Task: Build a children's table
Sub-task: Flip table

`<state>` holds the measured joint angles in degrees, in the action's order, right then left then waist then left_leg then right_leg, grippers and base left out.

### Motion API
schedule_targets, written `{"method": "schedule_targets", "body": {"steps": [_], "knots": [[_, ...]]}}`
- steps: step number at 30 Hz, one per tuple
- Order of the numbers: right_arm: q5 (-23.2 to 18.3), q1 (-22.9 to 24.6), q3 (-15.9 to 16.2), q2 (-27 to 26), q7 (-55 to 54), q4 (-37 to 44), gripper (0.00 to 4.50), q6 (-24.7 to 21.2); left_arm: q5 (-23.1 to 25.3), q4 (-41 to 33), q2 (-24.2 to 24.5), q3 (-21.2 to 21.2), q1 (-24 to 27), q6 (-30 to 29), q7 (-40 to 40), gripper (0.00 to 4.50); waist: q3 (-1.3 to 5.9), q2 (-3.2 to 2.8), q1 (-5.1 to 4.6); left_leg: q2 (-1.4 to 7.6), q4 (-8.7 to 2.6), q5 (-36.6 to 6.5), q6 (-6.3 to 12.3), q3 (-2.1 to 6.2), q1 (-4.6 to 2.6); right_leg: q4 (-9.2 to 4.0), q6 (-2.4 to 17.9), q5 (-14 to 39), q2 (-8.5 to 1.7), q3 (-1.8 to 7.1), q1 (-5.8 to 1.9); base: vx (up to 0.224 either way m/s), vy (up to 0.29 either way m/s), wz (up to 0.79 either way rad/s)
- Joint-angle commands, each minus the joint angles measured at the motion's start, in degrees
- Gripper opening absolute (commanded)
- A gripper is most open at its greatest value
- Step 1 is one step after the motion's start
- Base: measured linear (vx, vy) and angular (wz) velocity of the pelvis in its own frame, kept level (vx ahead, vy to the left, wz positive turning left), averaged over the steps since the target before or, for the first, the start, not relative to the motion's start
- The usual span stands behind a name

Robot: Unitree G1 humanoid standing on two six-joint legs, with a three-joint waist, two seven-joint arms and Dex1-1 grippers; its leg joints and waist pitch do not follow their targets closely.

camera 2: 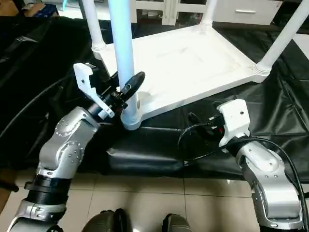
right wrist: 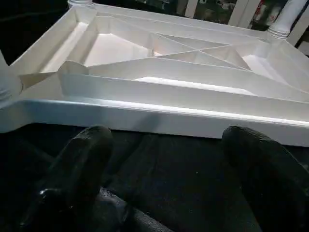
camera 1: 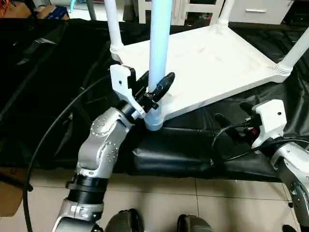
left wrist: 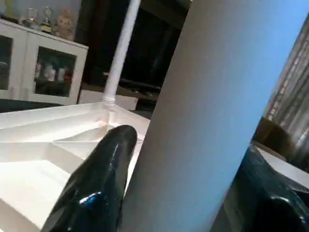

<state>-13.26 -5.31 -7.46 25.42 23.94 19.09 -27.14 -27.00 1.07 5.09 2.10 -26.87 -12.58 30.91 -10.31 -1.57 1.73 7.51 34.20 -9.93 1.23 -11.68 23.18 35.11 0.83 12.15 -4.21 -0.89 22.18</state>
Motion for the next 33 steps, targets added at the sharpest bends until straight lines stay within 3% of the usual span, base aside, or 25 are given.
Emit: {"method": "schedule_targets", "body": {"steps": [1, 2, 4, 5, 6, 9, 16, 18, 21, 25, 27, 31, 33], "knots": [[0.2, -0.2, -1.9, 0.3, -0.8, 0.1, 4.04, 0.6, -7.6, -5.3, 2.4, 1.2, 3.6, -5.0, 9.7, 2.47, 4.98, 0.56, 0.12, 5.56, -4.42, -7.2, 3.99, 3.08, -1.86, -3.58, 14.1, 2.2, -4.93, 2.35, -1.79, 0.000, 0.000, 0.00], [0.2, -0.2, -1.9, 0.3, -0.8, 0.1, 4.04, 0.6, -7.6, -5.3, 2.4, 1.2, 3.6, -5.0, 9.7, 2.42, 5.21, 0.70, -0.01, 5.44, -4.23, -4.8, 4.77, 3.02, -1.74, -3.00, 14.6, -0.9, -4.86, 2.29, -1.92, 0.000, 0.000, 0.00], [0.1, -0.4, -2.2, 0.3, -0.9, -0.2, 4.04, 0.7, -8.3, -5.9, 3.2, 1.3, 4.2, -5.8, 10.8, 2.34, 5.14, 0.63, -0.08, 5.42, -4.02, -3.7, 5.96, 2.66, -1.98, -3.04, 15.3, -3.1, -4.57, 2.30, -1.62, 0.000, 0.000, 0.00], [0.2, -1.1, -3.9, 0.8, -1.6, -1.7, 4.04, 1.5, -11.0, -7.9, 6.6, 1.4, 6.0, -9.1, 15.1, 2.34, 5.23, 0.52, 0.36, 5.47, -3.84, -3.5, 6.40, 2.46, -2.36, -2.95, 15.4, -3.6, -4.66, 2.37, -1.37, 0.000, 0.000, 0.00], [0.4, -1.5, -4.6, 1.0, -2.0, -2.4, 4.04, 2.0, -12.0, -8.6, 7.9, 1.3, 6.7, -10.3, 16.7, 2.32, 5.33, 0.58, 0.30, 5.35, -3.90, -2.3, 6.55, 2.60, -1.97, -2.55, 15.5, -3.8, -4.68, 2.24, -1.60, 0.000, 0.000, 0.00], [0.4, -2.2, -6.0, 1.2, -3.0, -3.7, 4.04, 2.4, -12.1, -8.4, 9.7, 0.8, 6.9, -10.7, 18.1, 2.27, 5.11, 0.46, 0.27, 5.22, -3.97, -2.7, 6.62, 2.24, -2.11, -2.81, 15.4, -2.1, -4.30, 2.14, -1.27, 0.000, 0.000, 0.00], [2.4, -4.1, -9.2, 0.2, -8.5, -6.5, 4.04, 3.0, -4.9, -1.2, 12.0, -0.6, 3.3, -4.7, 19.2, 2.20, 4.68, 0.63, 0.17, 5.34, -4.78, -10.2, 2.03, 1.95, -2.74, -4.18, 12.1, 9.6, -4.46, 2.41, -0.68, 0.000, 0.000, 0.00], [2.5, -4.2, -9.6, -0.1, -9.3, -6.6, 4.04, 3.1, -3.9, 0.3, 12.6, -0.2, 2.6, -3.1, 19.6, 2.16, 4.60, 0.73, -0.10, 5.25, -5.10, -11.7, 0.88, 2.08, -2.45, -4.31, 10.9, 11.8, -4.55, 2.36, -0.78, 0.000, 0.000, 0.00], [2.8, -4.1, -9.5, -0.1, -9.5, -6.8, 4.04, 3.4, -0.7, 2.6, 13.0, 0.5, 1.2, 0.1, 18.9, 2.08, 4.73, 0.79, -0.23, 5.36, -5.20, -12.1, 0.74, 2.06, -2.46, -4.41, 10.0, 12.0, -4.63, 2.32, -0.66, 0.000, 0.000, 0.00], [2.9, -3.6, -8.7, -0.5, -10.1, -6.3, 4.04, 3.0, 7.2, 11.7, 11.2, -0.6, -5.0, 8.5, 9.8, 1.94, 4.51, 0.83, -0.17, 5.38, -5.21, -15.1, -0.40, 1.80, -2.89, -4.99, 9.1, 14.7, -4.77, 2.61, -0.16, 0.000, 0.000, 0.00], [2.9, -3.4, -8.3, -0.7, -10.3, -5.9, 4.04, 2.9, 8.9, 14.6, 11.8, -1.1, -6.5, 10.3, 8.5, 1.89, 4.61, 0.93, -0.31, 5.32, -5.46, -14.8, -0.95, 2.24, -2.17, -4.75, 8.7, 15.3, -4.99, 2.31, -0.65, 0.000, 0.000, 0.00], [2.8, -3.2, -8.1, -0.9, -10.3, -5.6, 4.04, 2.8, 10.4, 16.7, 12.6, -1.4, -7.2, 11.7, 7.8, 1.87, 4.82, 1.09, -0.63, 5.22, -5.44, -13.2, 0.19, 2.32, -1.74, -4.51, 8.9, 12.3, -4.99, 2.09, -0.80, 0.000, 0.000, 0.00], [2.4, -2.9, -7.5, -1.4, -9.9, -5.1, 4.04, 2.4, 10.5, 20.1, 14.4, -3.2, -7.8, 14.4, 8.9, 1.86, 4.89, 1.35, -0.76, 5.11, -5.17, -13.4, 1.09, 2.05, -2.03, -4.76, 9.5, 12.5, -5.05, 2.28, -0.42, 0.000, 0.000, 0.00]]}}
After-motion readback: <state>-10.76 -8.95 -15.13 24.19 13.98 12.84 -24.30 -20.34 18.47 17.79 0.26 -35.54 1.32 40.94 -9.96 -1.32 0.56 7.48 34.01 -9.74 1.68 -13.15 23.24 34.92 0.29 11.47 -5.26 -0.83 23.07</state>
